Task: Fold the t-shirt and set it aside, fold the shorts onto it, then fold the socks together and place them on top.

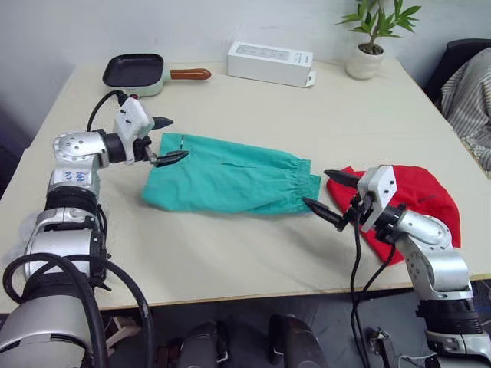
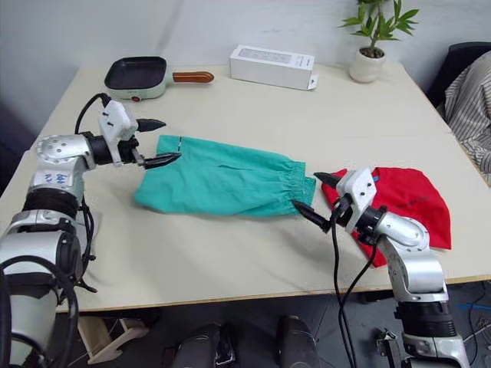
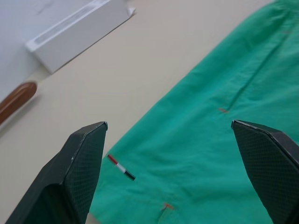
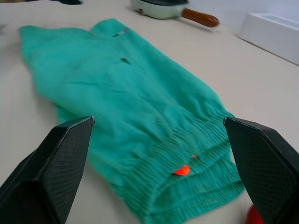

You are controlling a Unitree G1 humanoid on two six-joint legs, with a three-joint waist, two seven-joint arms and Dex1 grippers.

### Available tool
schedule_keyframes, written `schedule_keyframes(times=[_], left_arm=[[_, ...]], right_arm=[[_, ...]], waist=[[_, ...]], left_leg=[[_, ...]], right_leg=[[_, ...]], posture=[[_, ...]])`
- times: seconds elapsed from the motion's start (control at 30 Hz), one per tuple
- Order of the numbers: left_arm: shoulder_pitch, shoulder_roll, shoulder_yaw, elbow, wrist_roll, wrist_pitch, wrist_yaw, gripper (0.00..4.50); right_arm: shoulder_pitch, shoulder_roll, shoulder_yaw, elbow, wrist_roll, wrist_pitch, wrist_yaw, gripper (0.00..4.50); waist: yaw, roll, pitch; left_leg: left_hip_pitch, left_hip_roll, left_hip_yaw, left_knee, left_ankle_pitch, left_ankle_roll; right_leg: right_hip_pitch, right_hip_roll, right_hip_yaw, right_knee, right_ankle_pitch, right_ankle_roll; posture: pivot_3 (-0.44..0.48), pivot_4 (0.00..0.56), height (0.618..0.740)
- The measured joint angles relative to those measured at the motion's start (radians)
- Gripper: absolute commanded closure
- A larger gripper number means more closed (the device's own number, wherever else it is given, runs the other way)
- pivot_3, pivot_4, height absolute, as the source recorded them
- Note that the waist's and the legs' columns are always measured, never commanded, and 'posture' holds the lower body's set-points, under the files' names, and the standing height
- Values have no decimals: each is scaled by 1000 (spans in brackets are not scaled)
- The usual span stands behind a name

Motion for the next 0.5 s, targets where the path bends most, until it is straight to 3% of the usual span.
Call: schedule_keyframes(times=[0.1, 0.2, 0.33, 0.5], left_arm=[[138, 27, 0, -121, -39, -48, -101, 37], [299, 33, -7, -255, -56, -71, -134, 37], [395, 28, -29, -328, -22, -109, -49, 37], [411, -15, -88, -362, 49, -112, 56, 37]], right_arm=[[68, -17, 68, -74, -42, -32, 38, 0], [101, -8, 141, -82, -181, -100, -22, 0], [71, 8, 194, 5, -390, -196, -161, 0], [-35, 22, 249, 139, -522, -265, -241, 0]], waist=[[-3, 0, 0], [-4, 0, 0], [10, -1, 0], [11, -1, -1]], left_leg=[[2, 1, 0, 1, -1, -1], [2, 1, 0, 3, 0, -1], [2, 0, 0, 4, 0, 0], [2, 0, 0, 4, 0, 0]], right_leg=[[0, 0, 0, 3, -1, -2], [0, -1, 1, 5, -1, -2], [0, -3, 1, 3, -1, -2], [0, -3, 1, 4, -1, -2]], posture=[[0, 150, 740], [0, 150, 740], [0, 150, 740], [0, 150, 740]])
